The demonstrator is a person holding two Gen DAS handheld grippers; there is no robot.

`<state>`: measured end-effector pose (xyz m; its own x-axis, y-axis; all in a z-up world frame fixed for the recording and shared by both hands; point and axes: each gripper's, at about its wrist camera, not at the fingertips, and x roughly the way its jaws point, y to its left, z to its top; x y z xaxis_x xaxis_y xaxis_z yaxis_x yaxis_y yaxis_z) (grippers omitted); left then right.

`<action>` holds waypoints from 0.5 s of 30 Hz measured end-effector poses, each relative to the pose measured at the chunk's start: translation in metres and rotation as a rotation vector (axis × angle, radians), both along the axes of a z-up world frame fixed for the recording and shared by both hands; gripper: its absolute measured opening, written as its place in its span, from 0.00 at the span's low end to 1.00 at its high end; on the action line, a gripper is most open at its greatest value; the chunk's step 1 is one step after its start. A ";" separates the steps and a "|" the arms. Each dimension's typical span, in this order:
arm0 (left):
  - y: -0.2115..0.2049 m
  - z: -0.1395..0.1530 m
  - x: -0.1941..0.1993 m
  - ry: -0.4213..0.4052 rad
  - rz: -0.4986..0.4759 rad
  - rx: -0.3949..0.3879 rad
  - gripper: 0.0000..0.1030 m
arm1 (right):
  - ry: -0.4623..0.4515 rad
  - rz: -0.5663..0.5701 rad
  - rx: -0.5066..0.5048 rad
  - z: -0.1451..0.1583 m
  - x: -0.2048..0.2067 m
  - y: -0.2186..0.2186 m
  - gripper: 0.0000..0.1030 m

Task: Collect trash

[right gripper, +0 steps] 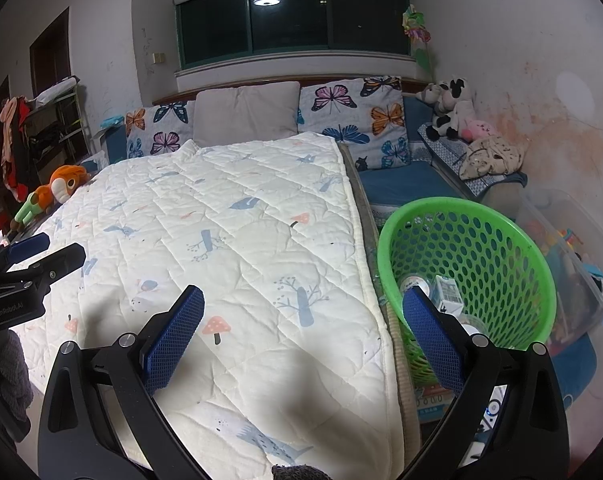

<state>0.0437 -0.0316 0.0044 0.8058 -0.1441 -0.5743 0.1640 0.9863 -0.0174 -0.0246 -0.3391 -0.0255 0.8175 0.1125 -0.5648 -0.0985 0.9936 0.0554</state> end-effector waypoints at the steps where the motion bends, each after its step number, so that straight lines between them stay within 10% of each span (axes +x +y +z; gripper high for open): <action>1: 0.000 0.000 0.000 0.000 0.001 -0.001 0.90 | 0.001 0.001 0.000 0.000 0.000 0.000 0.96; 15: 0.000 -0.002 0.000 0.003 0.000 0.000 0.90 | 0.002 0.007 0.000 -0.004 0.000 0.000 0.96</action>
<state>0.0437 -0.0317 0.0023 0.8044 -0.1441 -0.5764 0.1639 0.9863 -0.0178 -0.0249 -0.3394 -0.0290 0.8155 0.1180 -0.5666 -0.1051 0.9929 0.0554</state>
